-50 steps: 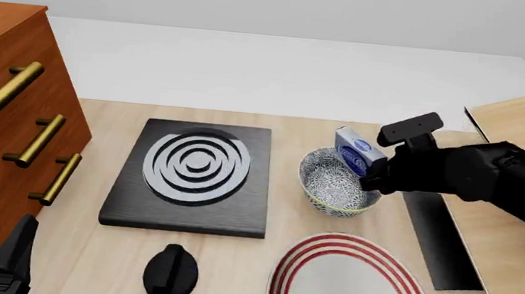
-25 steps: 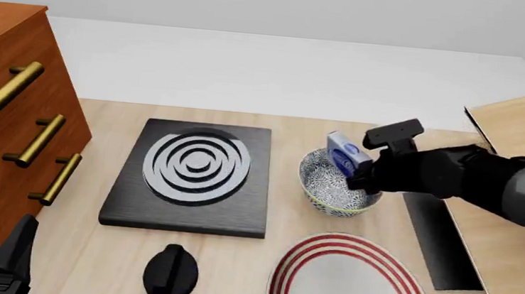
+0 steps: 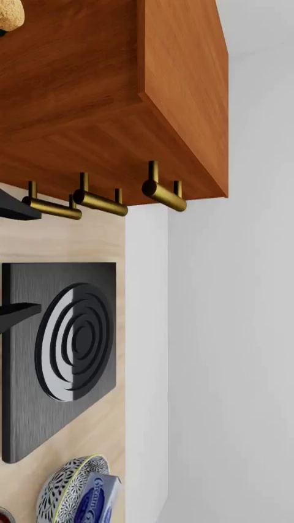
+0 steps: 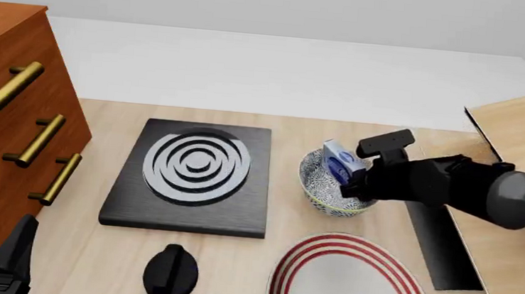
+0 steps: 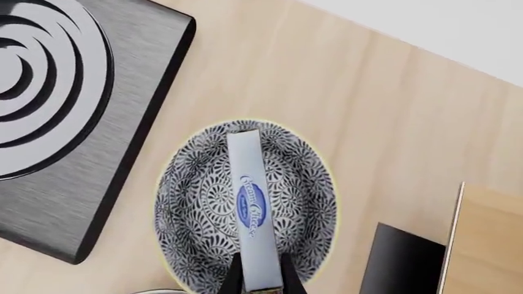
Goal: Pick up the cream cheese and put it in the bowl.
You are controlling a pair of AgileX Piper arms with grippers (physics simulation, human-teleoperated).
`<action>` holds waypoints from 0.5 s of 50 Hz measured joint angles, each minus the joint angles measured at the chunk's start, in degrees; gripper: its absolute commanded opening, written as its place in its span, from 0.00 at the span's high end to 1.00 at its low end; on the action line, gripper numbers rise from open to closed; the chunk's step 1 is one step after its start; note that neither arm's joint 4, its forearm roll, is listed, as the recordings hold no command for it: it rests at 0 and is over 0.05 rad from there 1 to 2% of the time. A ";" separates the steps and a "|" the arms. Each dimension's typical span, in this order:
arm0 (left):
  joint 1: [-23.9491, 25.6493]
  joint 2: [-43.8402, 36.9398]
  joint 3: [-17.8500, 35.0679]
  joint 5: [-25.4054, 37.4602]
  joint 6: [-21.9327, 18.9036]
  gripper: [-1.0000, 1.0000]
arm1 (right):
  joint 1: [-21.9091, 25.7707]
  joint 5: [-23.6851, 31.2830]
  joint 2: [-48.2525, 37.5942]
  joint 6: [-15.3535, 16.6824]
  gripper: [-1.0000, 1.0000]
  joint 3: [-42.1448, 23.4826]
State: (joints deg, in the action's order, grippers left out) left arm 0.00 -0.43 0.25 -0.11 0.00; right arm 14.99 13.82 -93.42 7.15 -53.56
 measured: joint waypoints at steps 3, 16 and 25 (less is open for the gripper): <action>0.00 0.00 0.00 0.00 0.00 0.00 | 0.09 -0.34 -0.14 -0.13 1.00 0.27; 0.00 0.00 0.00 0.00 0.00 0.00 | 0.45 -2.13 -1.15 -0.67 1.00 1.44; 0.00 0.00 0.00 0.00 0.00 0.00 | 0.71 -3.28 -1.84 -1.08 1.00 2.20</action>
State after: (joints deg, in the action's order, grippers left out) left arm 0.00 -0.43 0.25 -0.11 0.00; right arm 15.70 10.55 -95.26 6.07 -51.36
